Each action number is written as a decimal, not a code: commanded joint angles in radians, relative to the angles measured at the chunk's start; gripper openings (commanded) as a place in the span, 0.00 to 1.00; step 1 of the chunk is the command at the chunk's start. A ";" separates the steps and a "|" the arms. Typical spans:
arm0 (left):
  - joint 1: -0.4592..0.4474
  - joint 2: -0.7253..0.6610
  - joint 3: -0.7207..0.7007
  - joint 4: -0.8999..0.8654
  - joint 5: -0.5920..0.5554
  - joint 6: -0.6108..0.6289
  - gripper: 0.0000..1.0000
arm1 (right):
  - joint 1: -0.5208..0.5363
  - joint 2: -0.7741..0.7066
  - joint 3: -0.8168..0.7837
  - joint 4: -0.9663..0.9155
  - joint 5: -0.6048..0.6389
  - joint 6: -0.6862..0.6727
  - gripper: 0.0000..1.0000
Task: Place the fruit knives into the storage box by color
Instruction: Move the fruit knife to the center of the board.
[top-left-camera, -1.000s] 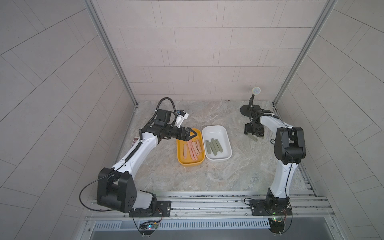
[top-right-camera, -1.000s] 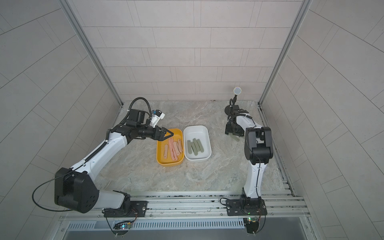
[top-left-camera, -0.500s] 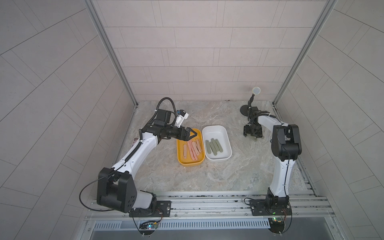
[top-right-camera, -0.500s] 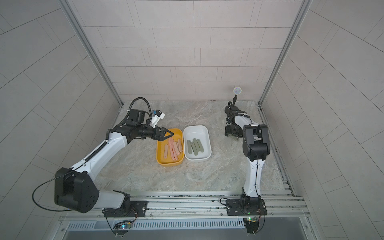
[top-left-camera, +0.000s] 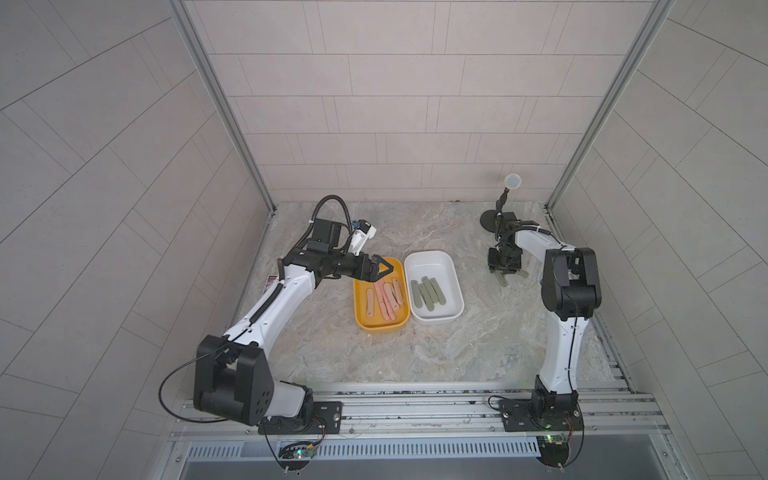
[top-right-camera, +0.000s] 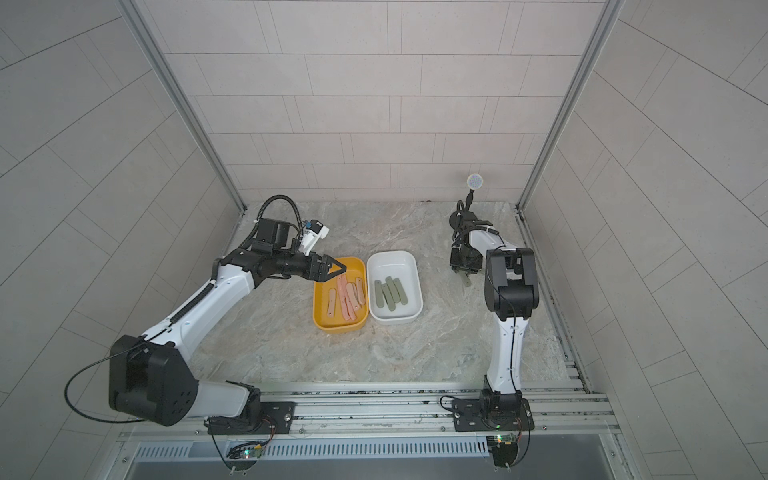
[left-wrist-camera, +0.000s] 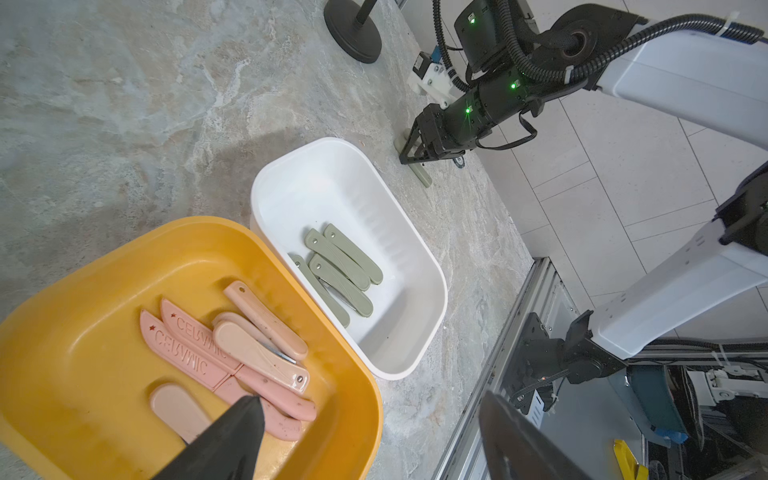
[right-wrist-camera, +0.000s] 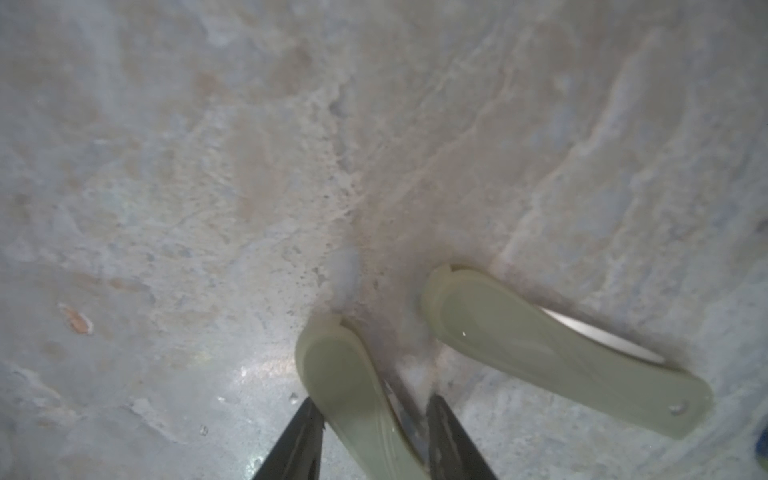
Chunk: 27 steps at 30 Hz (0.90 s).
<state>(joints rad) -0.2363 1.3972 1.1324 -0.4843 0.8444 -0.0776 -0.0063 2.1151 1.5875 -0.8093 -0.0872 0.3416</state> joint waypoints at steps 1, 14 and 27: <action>0.006 -0.013 -0.013 0.006 0.005 0.013 0.88 | 0.031 0.011 -0.041 -0.028 -0.001 -0.009 0.35; 0.015 -0.028 -0.024 0.015 0.018 0.009 0.88 | 0.168 -0.049 -0.178 -0.021 0.005 0.005 0.25; 0.024 -0.035 -0.030 0.018 0.018 0.006 0.88 | 0.192 -0.056 -0.164 -0.036 0.009 0.013 0.41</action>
<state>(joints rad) -0.2218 1.3952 1.1103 -0.4812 0.8490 -0.0784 0.1764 2.0102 1.4235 -0.7708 -0.0750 0.3603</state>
